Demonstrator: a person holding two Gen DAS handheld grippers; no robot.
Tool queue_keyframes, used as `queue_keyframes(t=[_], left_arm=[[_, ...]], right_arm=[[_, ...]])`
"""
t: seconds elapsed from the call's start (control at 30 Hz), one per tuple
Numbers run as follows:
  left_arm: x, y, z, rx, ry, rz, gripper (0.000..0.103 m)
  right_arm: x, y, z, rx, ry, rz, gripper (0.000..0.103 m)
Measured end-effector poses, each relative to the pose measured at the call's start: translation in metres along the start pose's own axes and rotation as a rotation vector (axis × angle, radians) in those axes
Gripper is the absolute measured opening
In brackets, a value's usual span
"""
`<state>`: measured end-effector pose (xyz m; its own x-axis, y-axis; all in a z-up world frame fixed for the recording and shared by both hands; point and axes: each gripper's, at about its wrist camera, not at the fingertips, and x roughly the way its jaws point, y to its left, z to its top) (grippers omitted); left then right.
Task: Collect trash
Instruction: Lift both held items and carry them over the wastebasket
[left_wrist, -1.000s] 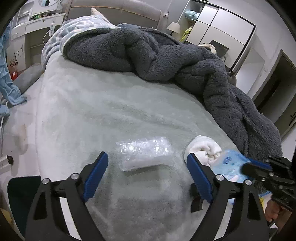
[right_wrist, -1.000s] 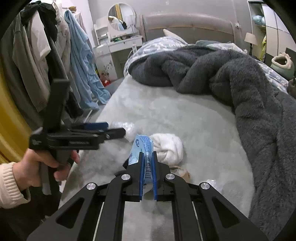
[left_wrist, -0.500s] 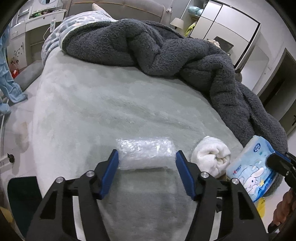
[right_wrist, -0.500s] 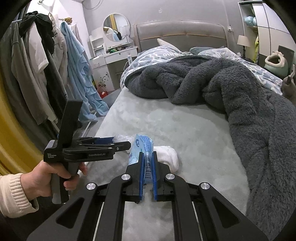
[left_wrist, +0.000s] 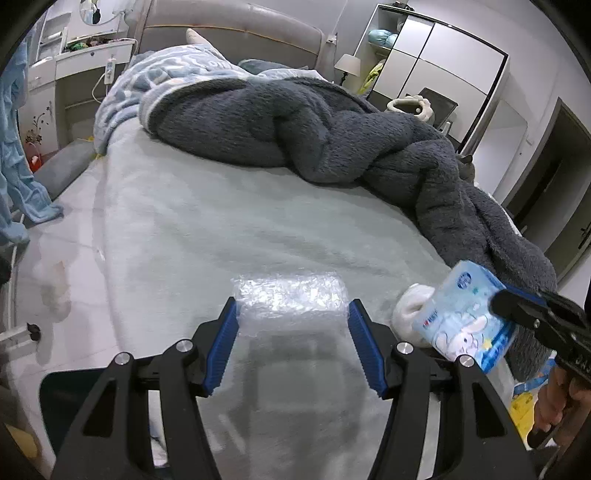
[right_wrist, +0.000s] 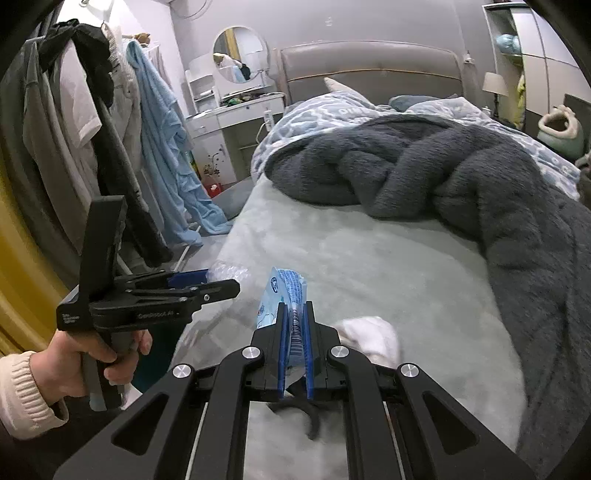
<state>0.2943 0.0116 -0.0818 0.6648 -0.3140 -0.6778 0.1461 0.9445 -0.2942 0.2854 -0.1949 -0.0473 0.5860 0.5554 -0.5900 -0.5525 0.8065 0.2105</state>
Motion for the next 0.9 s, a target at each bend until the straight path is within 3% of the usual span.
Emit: queue_keyframes(t=[0.57, 0.9], left_arm=[[-0.060, 0.060, -0.011, 0.112, -0.016, 0.080, 0.063], [-0.069, 0.110, -0.034, 0.104, 0.093, 0.136, 0.063]], right_arm=[[0.062, 0.078, 0.027, -0.061, 0.043, 0.108, 0.008], [0.100, 0.130, 0.033, -0.106, 0.080, 0.181, 0.008]])
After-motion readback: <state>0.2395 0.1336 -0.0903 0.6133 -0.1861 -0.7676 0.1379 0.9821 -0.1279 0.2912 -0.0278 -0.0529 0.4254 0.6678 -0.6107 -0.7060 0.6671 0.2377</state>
